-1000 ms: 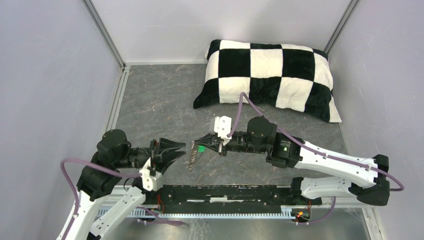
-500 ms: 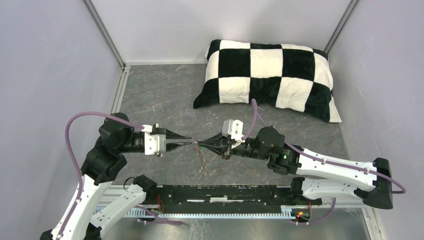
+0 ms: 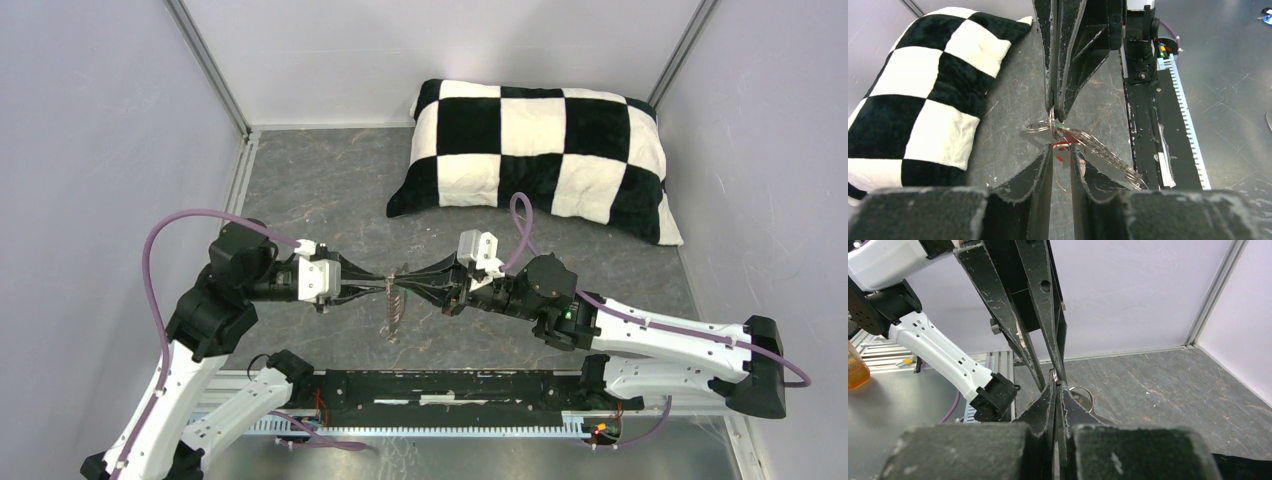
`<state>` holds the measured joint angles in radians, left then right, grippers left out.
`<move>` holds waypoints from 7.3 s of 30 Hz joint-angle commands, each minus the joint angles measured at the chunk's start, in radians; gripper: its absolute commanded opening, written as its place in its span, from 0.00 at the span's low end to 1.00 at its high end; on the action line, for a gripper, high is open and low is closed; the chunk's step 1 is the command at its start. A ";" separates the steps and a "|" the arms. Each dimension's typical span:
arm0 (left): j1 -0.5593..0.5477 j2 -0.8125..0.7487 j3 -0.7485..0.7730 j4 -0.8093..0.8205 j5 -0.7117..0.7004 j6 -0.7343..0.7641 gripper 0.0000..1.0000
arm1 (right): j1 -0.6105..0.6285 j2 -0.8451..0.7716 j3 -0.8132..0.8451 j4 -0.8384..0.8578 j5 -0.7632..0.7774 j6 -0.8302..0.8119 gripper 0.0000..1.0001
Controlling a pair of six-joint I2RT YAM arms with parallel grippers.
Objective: Put the keys on the keyring
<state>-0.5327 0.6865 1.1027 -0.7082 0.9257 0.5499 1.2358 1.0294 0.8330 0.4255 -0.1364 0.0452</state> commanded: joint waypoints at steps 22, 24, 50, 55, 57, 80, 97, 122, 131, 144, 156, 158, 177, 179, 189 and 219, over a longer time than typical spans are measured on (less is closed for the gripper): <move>0.000 0.044 0.081 0.008 -0.034 -0.183 0.33 | -0.001 0.000 0.018 0.052 -0.039 -0.015 0.01; 0.000 0.060 0.090 -0.003 -0.024 -0.193 0.33 | -0.001 -0.003 0.017 0.050 -0.036 -0.018 0.01; 0.000 0.140 0.198 -0.259 -0.062 0.183 0.02 | -0.023 0.150 0.502 -0.765 -0.118 -0.286 0.50; 0.000 0.170 0.231 -0.315 -0.061 0.265 0.02 | -0.023 0.253 0.644 -0.942 -0.142 -0.352 0.46; -0.001 0.172 0.237 -0.334 -0.064 0.297 0.02 | -0.023 0.269 0.672 -0.973 -0.150 -0.368 0.44; -0.001 0.141 0.242 -0.398 -0.042 0.406 0.02 | -0.022 0.374 0.794 -1.040 -0.181 -0.382 0.32; -0.001 0.090 0.197 -0.283 -0.045 0.292 0.41 | -0.028 0.238 0.572 -0.714 -0.117 -0.307 0.01; 0.000 0.031 0.106 -0.050 -0.050 0.143 0.28 | -0.076 -0.002 0.019 0.168 -0.176 0.038 0.01; 0.000 0.040 0.124 -0.053 -0.032 0.102 0.29 | -0.075 0.026 -0.059 0.350 -0.173 0.138 0.01; 0.000 0.053 0.128 0.020 0.015 -0.033 0.29 | -0.077 0.080 -0.064 0.438 -0.208 0.173 0.01; 0.000 0.047 0.140 0.001 0.034 -0.055 0.07 | -0.076 0.076 -0.051 0.344 -0.173 0.112 0.01; 0.000 0.048 0.148 -0.035 0.034 -0.028 0.07 | -0.075 0.064 -0.059 0.339 -0.161 0.102 0.01; -0.001 0.095 0.183 -0.261 0.016 0.187 0.27 | -0.075 0.067 -0.041 0.319 -0.204 0.093 0.01; 0.000 0.081 0.161 -0.192 -0.007 0.145 0.27 | -0.075 0.069 -0.040 0.316 -0.208 0.092 0.01; 0.000 0.070 0.146 -0.135 -0.033 0.038 0.35 | -0.076 0.077 -0.027 0.297 -0.209 0.082 0.01; -0.001 0.143 0.184 -0.178 -0.041 0.188 0.02 | -0.104 0.086 0.279 -0.331 -0.211 -0.179 0.41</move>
<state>-0.5308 0.8246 1.2480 -0.8906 0.8726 0.6563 1.1454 1.0950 1.0191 0.2401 -0.3256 -0.0601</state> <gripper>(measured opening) 0.029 0.415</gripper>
